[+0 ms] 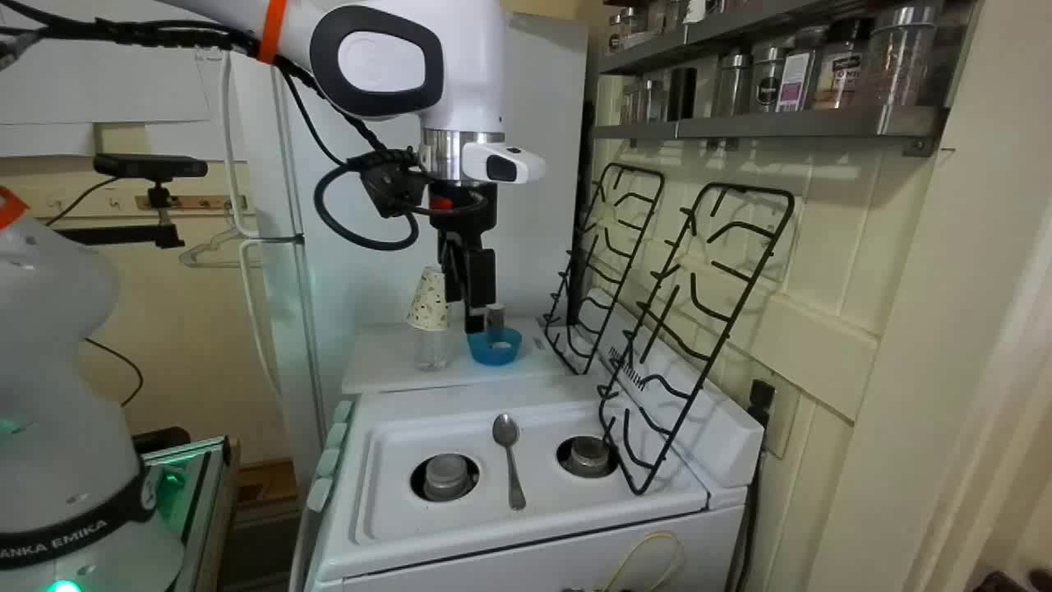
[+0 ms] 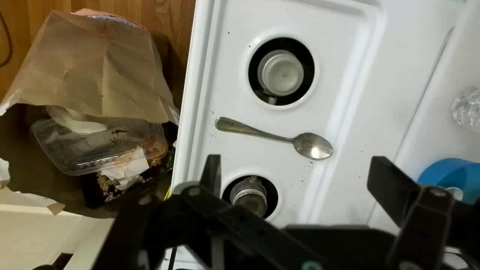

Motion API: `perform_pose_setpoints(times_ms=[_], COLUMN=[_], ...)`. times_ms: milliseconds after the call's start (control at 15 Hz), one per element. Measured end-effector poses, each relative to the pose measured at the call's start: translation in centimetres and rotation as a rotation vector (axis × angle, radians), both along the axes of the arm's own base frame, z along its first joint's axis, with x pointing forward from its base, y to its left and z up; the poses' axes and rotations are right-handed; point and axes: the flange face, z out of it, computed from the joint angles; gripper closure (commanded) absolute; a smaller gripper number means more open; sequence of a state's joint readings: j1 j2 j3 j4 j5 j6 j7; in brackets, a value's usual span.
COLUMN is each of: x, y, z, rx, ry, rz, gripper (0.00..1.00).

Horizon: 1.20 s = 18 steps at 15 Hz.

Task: Put the silver spoon in the blue bowl.

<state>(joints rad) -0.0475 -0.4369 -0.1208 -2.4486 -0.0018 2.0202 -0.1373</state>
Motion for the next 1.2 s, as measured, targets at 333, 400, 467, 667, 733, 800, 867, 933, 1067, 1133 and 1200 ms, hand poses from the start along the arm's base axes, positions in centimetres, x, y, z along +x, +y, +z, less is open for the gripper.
perform_pose_setpoints(times_ms=[333, 400, 467, 667, 733, 800, 867, 933, 1067, 1133, 1200], x=[0.0, 0.3, 0.7, 2.4, 3.0, 3.5, 3.9, 4.4, 5.1, 5.4, 5.6], y=[0.0, 0.1, 0.2, 0.7, 0.8, 0.8, 0.8, 0.9, 0.9, 0.8, 0.7], z=[0.0, -0.1, -0.4, -2.5, -3.5, -4.6, -5.8, -6.9, -9.5, -10.8, -12.1], rx=[0.003, 0.003, 0.0, -0.013, -0.017, -0.02, -0.02, -0.019, -0.018, -0.017, -0.016], ry=[0.01, 0.02, 0.03, 0.085, 0.108, 0.134, 0.16, 0.187, 0.243, 0.266, 0.285], rz=[-0.034, -0.085, -0.135, -0.281, -0.329, -0.375, -0.423, -0.469, -0.563, -0.612, -0.661], gripper=[0.0, 0.0, 0.0, 0.0, 0.0, 0.0, 0.0, 0.0, 0.0, 0.0, 0.0])
